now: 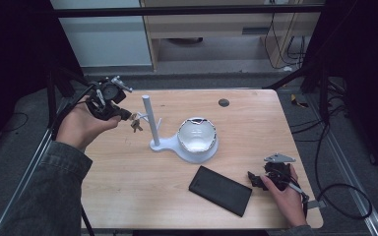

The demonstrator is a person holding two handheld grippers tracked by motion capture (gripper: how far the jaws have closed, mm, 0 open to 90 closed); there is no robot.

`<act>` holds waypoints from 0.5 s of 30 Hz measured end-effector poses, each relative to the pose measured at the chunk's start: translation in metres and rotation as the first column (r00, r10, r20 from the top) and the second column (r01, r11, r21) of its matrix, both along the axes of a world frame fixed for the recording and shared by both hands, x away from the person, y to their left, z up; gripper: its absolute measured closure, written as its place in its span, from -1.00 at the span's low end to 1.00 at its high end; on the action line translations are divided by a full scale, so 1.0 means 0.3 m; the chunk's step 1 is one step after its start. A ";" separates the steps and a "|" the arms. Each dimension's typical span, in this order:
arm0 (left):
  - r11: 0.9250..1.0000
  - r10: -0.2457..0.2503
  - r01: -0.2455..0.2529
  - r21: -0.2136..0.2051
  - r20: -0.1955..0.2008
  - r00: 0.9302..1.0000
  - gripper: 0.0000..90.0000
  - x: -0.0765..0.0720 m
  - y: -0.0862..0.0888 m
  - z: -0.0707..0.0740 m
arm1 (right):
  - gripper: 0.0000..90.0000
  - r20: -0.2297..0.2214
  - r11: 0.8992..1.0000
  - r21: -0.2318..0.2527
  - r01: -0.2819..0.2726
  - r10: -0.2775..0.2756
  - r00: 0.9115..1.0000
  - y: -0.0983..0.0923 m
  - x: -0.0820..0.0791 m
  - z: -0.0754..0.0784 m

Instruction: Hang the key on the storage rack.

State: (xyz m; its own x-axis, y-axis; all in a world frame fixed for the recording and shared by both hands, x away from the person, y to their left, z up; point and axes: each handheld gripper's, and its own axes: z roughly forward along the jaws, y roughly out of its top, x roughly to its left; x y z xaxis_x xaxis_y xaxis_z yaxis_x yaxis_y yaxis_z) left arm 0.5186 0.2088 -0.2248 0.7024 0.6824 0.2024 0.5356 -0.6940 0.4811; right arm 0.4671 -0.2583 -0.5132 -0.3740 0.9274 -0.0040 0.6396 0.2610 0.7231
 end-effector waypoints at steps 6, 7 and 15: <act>1.000 -0.003 0.003 0.012 -0.006 1.000 1.00 0.022 -0.024 0.001 | -0.99 0.001 1.000 0.000 0.000 0.000 1.000 0.000 0.000 0.000; 1.000 -0.003 0.003 0.012 -0.006 1.000 1.00 0.022 -0.024 0.001 | -0.99 0.001 1.000 0.000 0.000 0.000 1.000 0.000 0.000 0.000; 0.999 0.002 -0.002 0.032 -0.009 1.000 1.00 0.044 -0.044 -0.009 | -0.99 0.001 1.000 0.000 0.000 0.000 1.000 0.000 0.000 0.000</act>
